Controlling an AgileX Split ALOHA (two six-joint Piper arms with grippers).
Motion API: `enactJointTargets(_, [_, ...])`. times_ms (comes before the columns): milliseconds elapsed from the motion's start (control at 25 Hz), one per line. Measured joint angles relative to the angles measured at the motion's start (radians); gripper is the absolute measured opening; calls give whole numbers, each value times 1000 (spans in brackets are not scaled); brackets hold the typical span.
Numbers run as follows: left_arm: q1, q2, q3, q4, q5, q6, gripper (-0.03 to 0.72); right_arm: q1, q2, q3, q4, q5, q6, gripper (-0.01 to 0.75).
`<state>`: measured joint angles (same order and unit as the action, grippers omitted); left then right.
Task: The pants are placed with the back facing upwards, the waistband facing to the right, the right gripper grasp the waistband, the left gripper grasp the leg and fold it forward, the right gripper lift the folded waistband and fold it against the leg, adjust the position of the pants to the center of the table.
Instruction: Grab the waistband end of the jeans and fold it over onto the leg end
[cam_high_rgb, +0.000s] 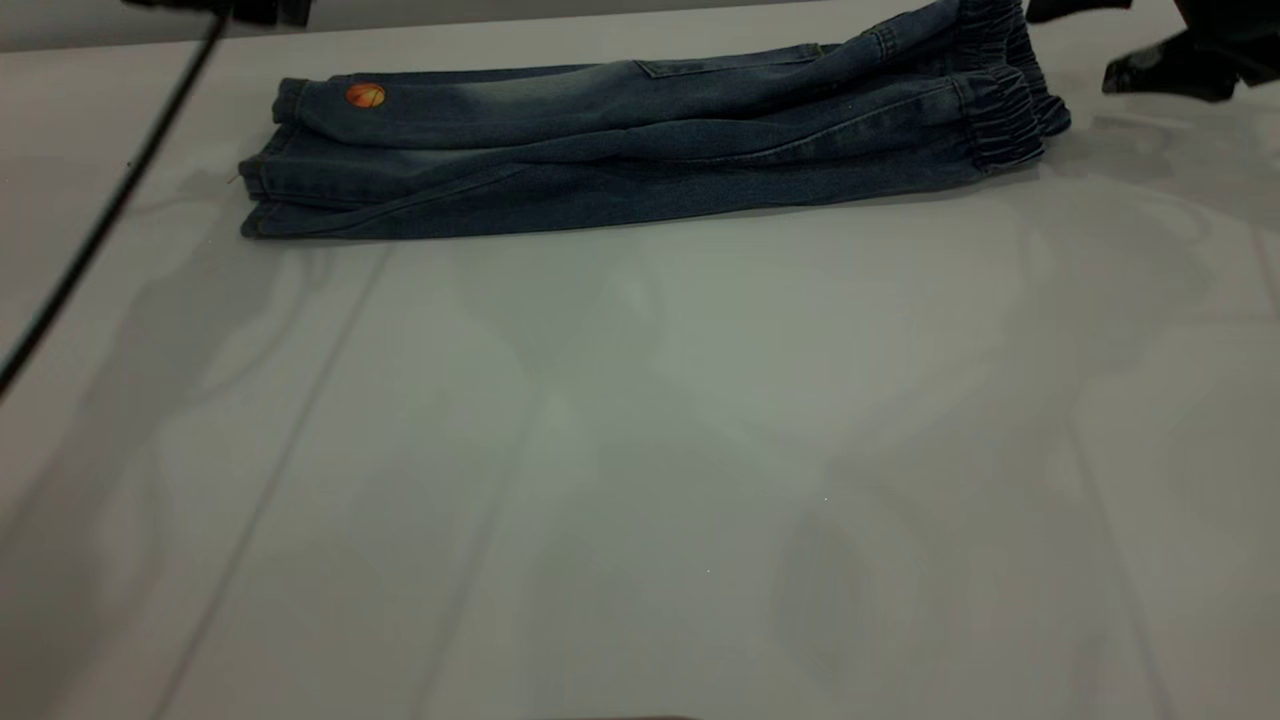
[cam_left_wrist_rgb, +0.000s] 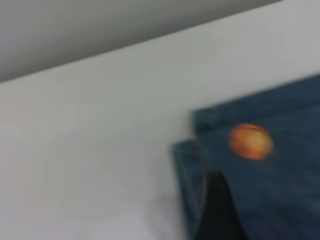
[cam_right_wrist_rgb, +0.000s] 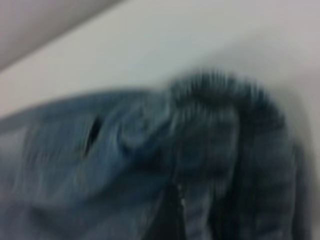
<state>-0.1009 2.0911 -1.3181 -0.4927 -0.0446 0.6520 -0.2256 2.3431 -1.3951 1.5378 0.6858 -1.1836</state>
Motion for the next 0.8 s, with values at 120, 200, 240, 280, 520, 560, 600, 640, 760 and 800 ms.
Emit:
enactJointTargets(120, [0,-71,-2,5,197,-29,454,-7,0,0,-137,71,149,631])
enactJointTargets(200, [0,-93,-3,8,307,-36,454,-7,0,0,-196,85,189,617])
enactJointTargets(240, [0,-96,-4,9,340,-38,454,-7,0,0,-211,85,191,612])
enactJointTargets(280, [0,-98,-4,8,373,-38,454,-7,0,0,-216,78,185,610])
enactJointTargets(520, [0,-96,-4,16,473,-42,454,-5,0,0,-162,18,18,604])
enactJointTargets(560, [0,-96,-4,15,475,-42,454,-3,0,0,-146,17,-18,604])
enactJointTargets(600, [0,-96,-4,10,475,-42,454,3,0,0,-130,13,-49,603])
enactJointTargets(640, [0,-96,-4,-1,475,-42,454,10,0,0,-114,9,-87,602])
enactJointTargets(760, [0,-96,-4,-20,475,-42,454,38,8,-2,-47,6,-187,596])
enactJointTargets(800, [0,-96,-4,-23,475,-42,454,45,14,-2,-30,4,-216,594])
